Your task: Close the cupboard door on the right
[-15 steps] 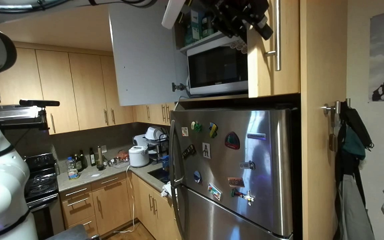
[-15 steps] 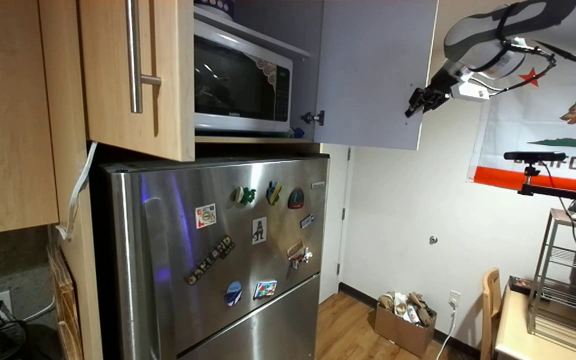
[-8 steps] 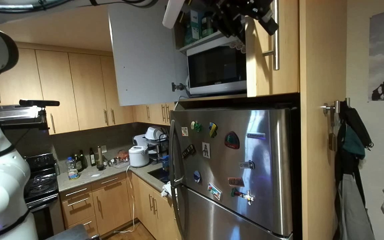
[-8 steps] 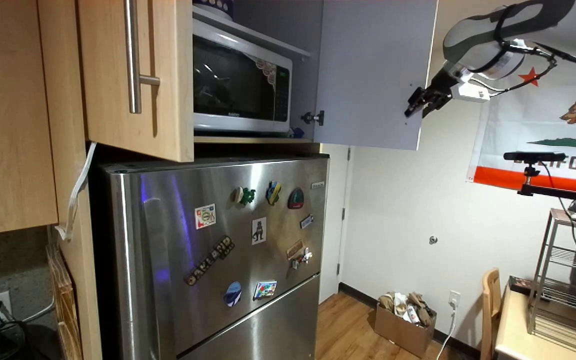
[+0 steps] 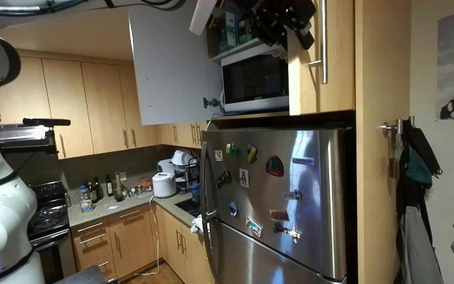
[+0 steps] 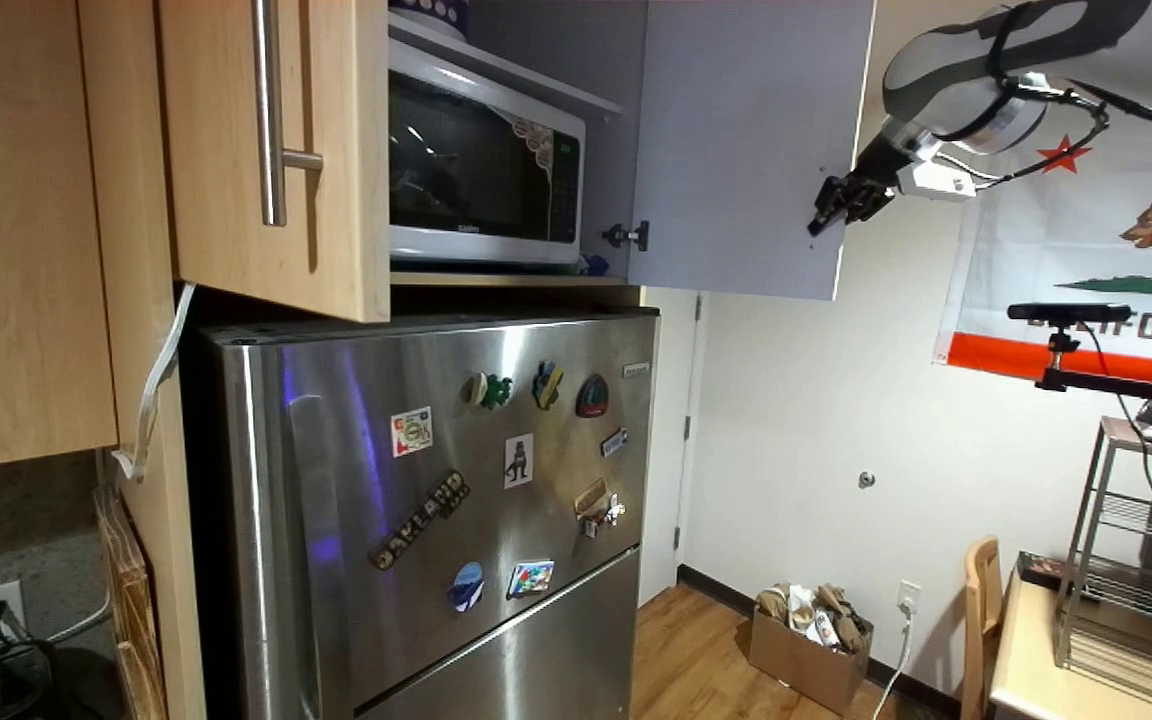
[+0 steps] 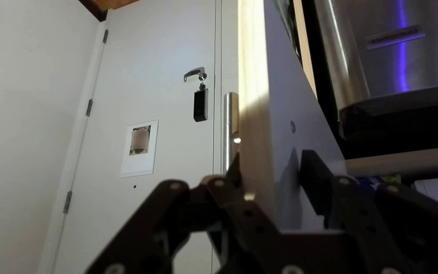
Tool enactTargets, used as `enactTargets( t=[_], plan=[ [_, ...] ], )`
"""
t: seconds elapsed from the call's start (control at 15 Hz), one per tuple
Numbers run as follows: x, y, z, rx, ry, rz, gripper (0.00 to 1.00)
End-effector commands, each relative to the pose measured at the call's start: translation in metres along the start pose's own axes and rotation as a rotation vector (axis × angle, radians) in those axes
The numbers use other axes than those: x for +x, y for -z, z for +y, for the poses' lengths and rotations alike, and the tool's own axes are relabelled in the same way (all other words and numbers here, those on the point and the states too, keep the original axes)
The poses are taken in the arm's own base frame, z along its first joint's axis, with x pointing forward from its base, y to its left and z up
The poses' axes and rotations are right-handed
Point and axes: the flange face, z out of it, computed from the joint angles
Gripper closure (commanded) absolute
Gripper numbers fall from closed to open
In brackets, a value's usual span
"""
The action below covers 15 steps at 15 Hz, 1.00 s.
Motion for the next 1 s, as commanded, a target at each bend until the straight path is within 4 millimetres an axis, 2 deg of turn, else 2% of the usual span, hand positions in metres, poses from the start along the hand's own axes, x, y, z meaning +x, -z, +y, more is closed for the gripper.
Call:
enactTargets(
  t=[0.0,0.13,0.33,0.4,0.53,0.6,0.73,0.8,0.93],
  plan=[
    [0.003,-0.002,-0.008,-0.02,-0.015,0.008,0.62],
    [0.003,-0.002,-0.013,-0.019,-0.011,0.009,0.58],
    [0.003,-0.002,-0.027,-0.03,0.01,0.005,0.61],
    [0.004,-0.002,-0.034,-0.035,0.022,0.004,0.56],
    [0.001,0.0,-0.054,-0.044,0.053,-0.001,0.49],
    [0.0,0.0,-0.063,-0.054,0.069,-0.007,0.42],
    [-0.004,0.002,-0.084,-0.077,0.1,-0.016,0.41],
    [-0.007,0.003,-0.097,-0.088,0.119,-0.02,0.33],
    [-0.014,0.008,-0.119,-0.104,0.154,-0.03,0.36]
  ],
)
